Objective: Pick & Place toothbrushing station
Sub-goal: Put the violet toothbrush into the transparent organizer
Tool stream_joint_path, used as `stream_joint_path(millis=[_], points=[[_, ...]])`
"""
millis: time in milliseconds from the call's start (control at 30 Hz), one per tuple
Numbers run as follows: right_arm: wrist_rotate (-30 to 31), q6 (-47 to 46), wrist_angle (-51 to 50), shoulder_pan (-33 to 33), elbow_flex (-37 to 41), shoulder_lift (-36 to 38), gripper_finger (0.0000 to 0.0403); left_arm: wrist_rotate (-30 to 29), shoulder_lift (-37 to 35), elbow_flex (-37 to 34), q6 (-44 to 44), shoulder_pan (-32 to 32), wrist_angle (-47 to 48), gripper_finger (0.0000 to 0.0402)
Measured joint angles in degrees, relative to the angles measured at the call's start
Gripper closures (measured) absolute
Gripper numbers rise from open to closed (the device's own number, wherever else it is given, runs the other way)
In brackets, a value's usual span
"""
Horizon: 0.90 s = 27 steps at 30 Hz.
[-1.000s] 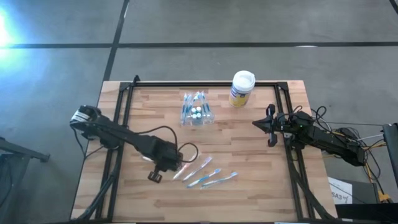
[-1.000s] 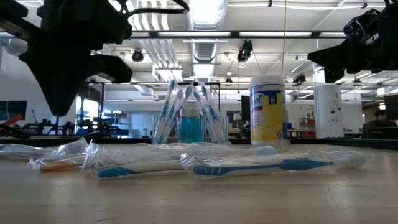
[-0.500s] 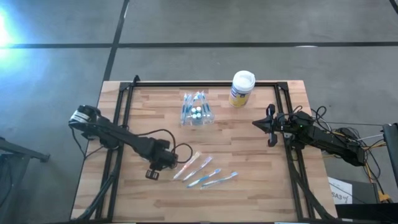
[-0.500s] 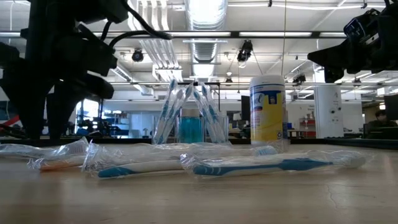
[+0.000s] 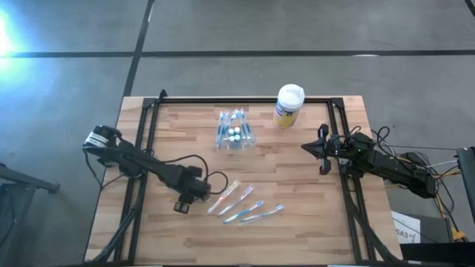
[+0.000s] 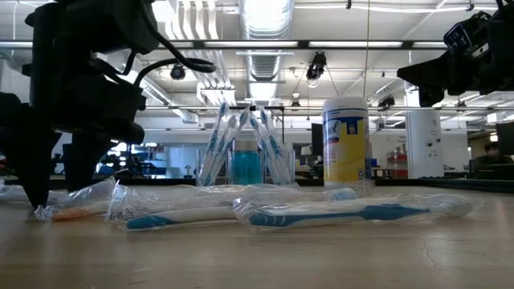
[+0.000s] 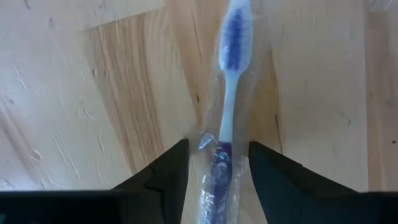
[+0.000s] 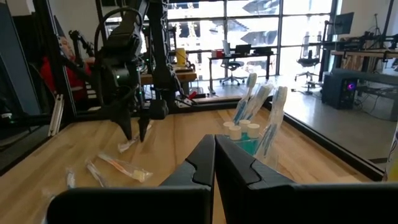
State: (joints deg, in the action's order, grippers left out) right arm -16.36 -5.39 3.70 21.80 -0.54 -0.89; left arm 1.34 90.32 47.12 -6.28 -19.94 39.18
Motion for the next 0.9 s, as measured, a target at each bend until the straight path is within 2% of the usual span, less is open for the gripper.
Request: stream_joint_path(millis=[267, 367, 600, 800, 900], points=[[0.00, -0.17, 0.00, 0.00, 0.00, 0.00, 0.0394, -0.03, 0.03, -3.69, -1.52, 0.00, -5.58, 0.0249], [0.00, -0.07, 0.00, 0.00, 0.00, 0.00, 0.0394, -0.25, 0.05, -5.02, -1.56, 0.02, -6.97, 0.0281], [-0.02, 0.29, 0.02, -0.02, 0.00, 0.00, 0.0394, 0.15, 0.07, -6.61, -2.67, 0.02, -9.82, 0.0386], [-0.02, -0.26, 0.02, -0.02, 0.00, 0.00, 0.0394, 2.71, -1.23, -2.75, -0.77, -0.02, -8.86, 0.0380], [-0.04, -0.45, 0.00, -0.04, 0.00, 0.00, 0.0394, 2.40, -3.27, -0.49, 1.02, -0.04, -6.87, 0.0392]])
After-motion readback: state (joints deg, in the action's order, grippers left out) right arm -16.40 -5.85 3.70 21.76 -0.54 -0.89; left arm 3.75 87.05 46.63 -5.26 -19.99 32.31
